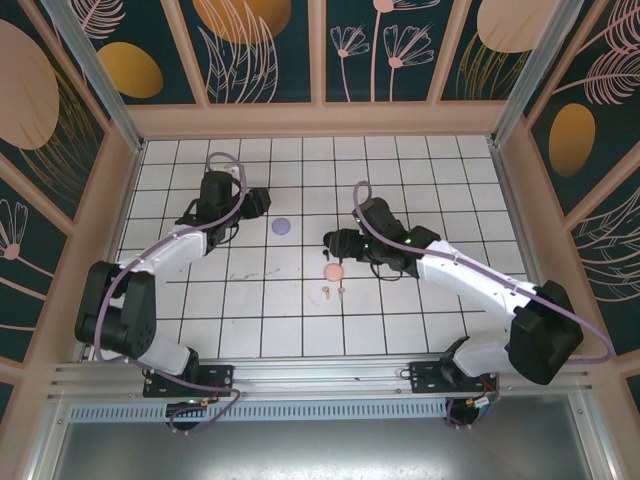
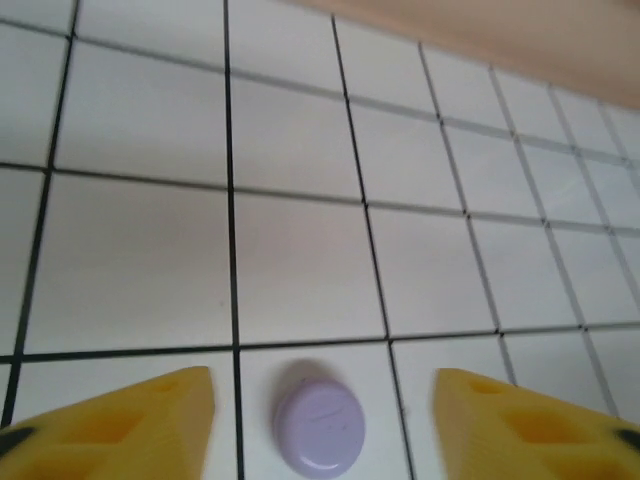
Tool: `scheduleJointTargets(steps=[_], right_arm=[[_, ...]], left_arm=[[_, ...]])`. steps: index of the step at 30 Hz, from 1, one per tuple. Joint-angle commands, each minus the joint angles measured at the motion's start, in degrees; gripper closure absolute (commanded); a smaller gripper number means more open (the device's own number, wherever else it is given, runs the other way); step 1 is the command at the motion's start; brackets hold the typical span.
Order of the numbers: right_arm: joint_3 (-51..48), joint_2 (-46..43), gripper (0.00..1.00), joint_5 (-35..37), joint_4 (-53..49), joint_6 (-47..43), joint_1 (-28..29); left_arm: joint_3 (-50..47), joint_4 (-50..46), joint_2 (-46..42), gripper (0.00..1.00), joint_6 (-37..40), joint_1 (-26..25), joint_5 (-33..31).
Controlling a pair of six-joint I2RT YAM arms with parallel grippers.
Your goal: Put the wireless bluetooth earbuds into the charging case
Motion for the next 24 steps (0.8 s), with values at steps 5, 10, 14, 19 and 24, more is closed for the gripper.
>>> scheduleJointTargets(steps=[5, 10, 14, 19, 24], right_arm=[[1.1, 7.1, 0.29, 6.6, -4.1, 7.1, 5.0], [2.5, 11.5, 0.29, 7.2, -5.0, 13.6, 6.7], [3.6, 14.8, 0.29, 7.6, -6.0, 19.0, 7.4], [5.7, 17.9, 0.29, 8.2, -6.6, 24.0, 8.0], [9.2, 21.4, 0.29, 9.3, -8.6, 26.0, 8.1]], left_arm=[[0.2, 0.8, -8.2, 0.23, 1.5, 0.4, -4.1], [-2.9, 5.5, -11.2, 0.01, -1.6, 0.4, -4.1], [-4.4, 8.2, -11.9, 0.01, -5.4, 0.5, -5.1], [-7.1, 11.8, -13.0, 0.01, -11.0, 0.4, -8.2], [-8.5, 13.0, -14.0, 0.01, -12.5, 0.4, -9.7]])
